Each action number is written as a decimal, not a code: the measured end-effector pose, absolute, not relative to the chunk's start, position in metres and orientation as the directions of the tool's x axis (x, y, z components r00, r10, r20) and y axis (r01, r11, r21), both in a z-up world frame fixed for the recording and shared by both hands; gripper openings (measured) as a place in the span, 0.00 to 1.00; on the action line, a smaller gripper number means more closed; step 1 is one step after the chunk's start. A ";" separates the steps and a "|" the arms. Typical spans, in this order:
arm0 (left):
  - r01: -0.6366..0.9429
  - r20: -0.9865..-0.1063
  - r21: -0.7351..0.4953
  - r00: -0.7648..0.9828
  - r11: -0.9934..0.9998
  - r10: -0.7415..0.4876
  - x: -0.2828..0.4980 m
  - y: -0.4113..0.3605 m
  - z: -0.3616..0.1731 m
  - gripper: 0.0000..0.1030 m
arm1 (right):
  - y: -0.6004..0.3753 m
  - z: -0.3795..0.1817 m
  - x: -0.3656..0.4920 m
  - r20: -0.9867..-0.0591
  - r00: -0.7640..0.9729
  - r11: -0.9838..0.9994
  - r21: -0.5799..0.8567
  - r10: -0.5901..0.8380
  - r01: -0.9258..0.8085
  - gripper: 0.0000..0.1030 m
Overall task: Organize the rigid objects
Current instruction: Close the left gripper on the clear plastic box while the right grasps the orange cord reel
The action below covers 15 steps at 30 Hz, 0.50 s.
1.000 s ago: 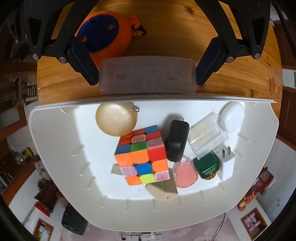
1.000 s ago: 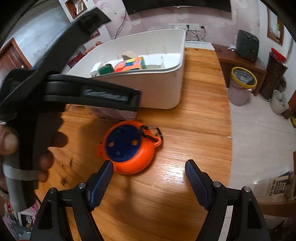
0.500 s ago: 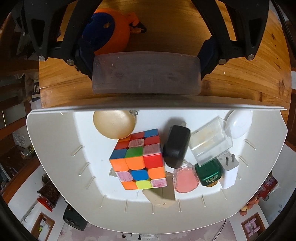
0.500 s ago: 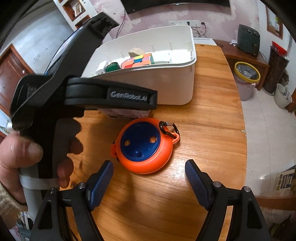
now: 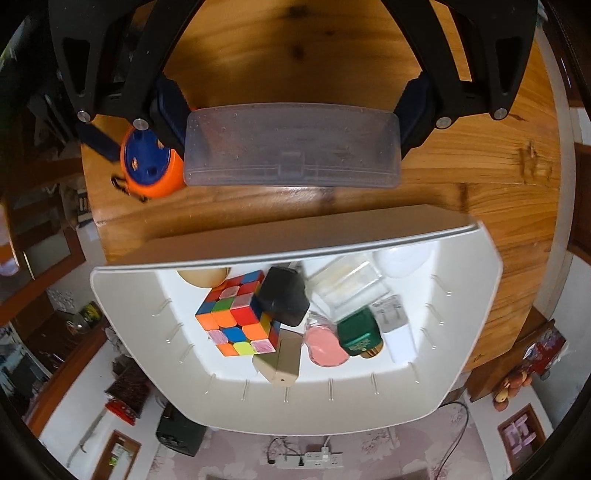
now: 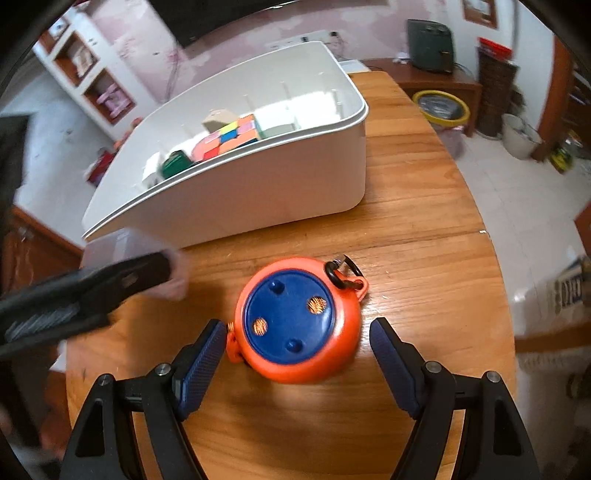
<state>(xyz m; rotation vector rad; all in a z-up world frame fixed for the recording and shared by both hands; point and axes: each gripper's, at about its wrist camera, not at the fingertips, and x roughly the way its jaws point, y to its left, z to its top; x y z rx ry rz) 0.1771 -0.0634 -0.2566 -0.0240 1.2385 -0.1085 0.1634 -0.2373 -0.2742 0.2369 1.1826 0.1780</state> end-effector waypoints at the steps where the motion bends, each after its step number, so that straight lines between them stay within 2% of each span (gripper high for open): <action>1: 0.078 -0.942 -0.082 0.321 0.994 -0.103 0.175 -0.061 -0.254 0.90 | -0.233 -0.275 0.165 -0.898 0.373 0.967 0.255 0.234 0.008 0.78; 9: 0.148 -0.935 -0.110 0.319 0.983 -0.153 0.161 -0.039 -0.238 0.90 | -0.197 -0.290 0.173 -0.922 0.386 0.996 0.006 -0.028 0.086 0.80; 15: 0.175 -0.923 -0.100 0.352 0.979 -0.157 0.159 -0.028 -0.225 0.90 | -0.192 -0.303 0.187 -0.917 0.380 0.984 -0.059 -0.119 0.166 0.80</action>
